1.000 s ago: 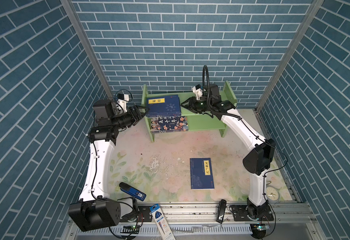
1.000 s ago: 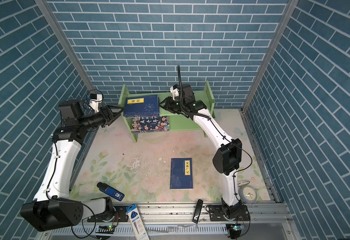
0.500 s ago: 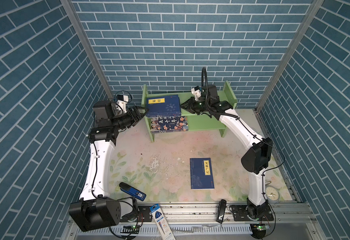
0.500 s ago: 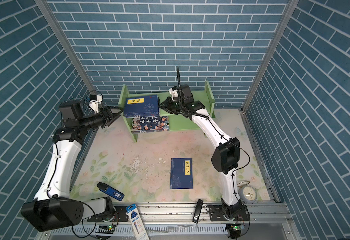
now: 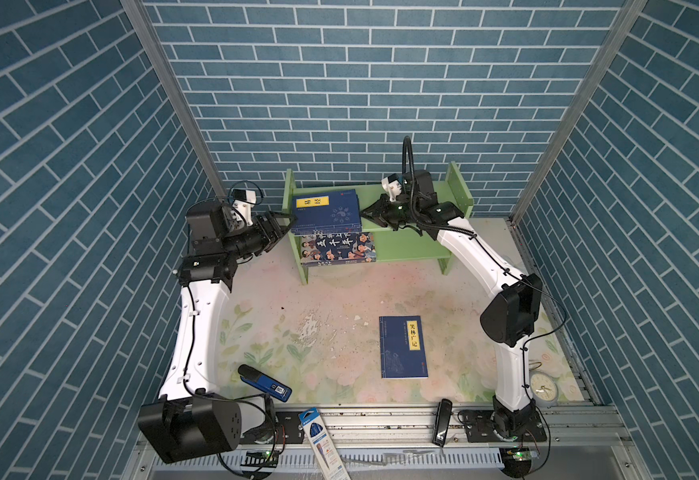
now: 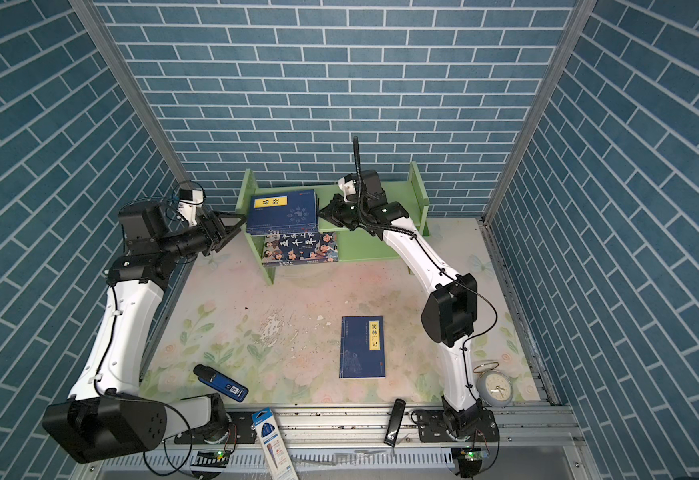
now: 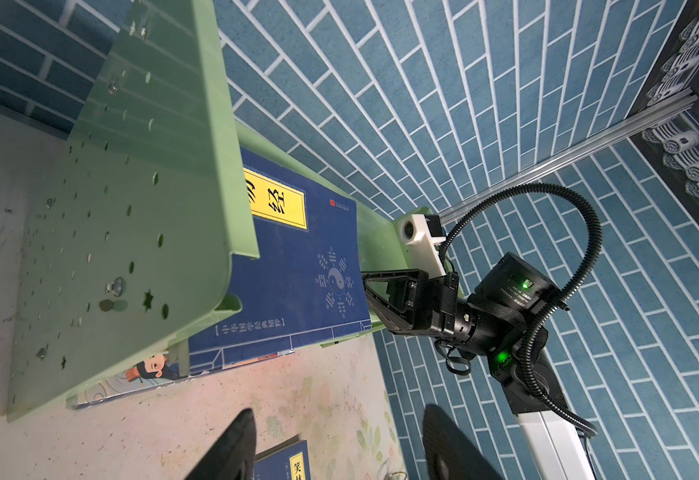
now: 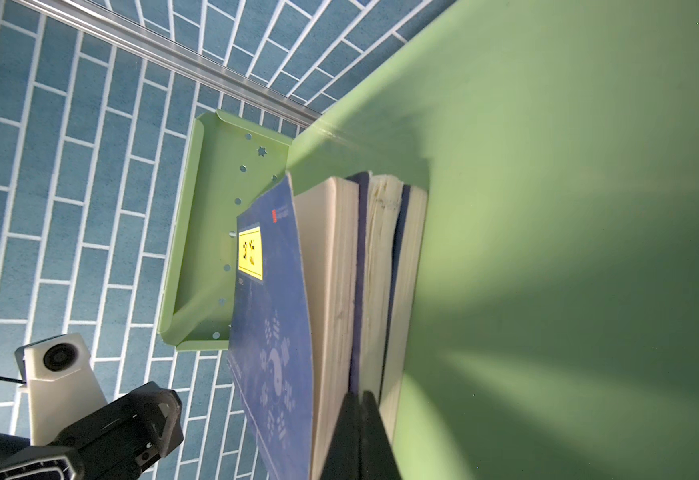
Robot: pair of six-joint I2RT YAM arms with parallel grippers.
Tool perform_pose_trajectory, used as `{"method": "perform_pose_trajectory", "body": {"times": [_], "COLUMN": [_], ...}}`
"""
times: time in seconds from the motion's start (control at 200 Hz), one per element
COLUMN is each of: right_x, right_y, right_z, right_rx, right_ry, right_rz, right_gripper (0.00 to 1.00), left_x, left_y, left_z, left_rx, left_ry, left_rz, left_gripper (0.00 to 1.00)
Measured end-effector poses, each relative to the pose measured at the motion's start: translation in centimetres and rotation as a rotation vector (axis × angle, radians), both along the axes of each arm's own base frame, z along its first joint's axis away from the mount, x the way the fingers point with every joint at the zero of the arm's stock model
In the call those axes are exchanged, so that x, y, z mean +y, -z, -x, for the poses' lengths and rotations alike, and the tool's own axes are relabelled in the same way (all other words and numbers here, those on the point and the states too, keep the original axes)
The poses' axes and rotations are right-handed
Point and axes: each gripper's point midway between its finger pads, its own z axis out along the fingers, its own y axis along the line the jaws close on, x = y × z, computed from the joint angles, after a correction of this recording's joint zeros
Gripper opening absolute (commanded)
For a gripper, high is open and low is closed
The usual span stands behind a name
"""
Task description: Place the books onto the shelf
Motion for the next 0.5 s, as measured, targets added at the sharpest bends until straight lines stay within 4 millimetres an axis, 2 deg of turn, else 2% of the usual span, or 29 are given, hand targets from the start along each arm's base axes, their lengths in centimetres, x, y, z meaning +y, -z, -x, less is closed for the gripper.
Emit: {"method": "perform_pose_trajectory", "body": {"times": [0.5], "right_x": [0.38], "right_y": [0.02], "right_z": [0.03], "right_rx": [0.019], "right_ry": [-0.012], "right_rz": [-0.023], "right_gripper": [0.00], "left_x": [0.18], "left_y": [-0.22], "left_z": [-0.40], "left_rx": [-0.011], "left_ry": [-0.016], "left_rz": [0.013], "left_gripper": [0.65]}}
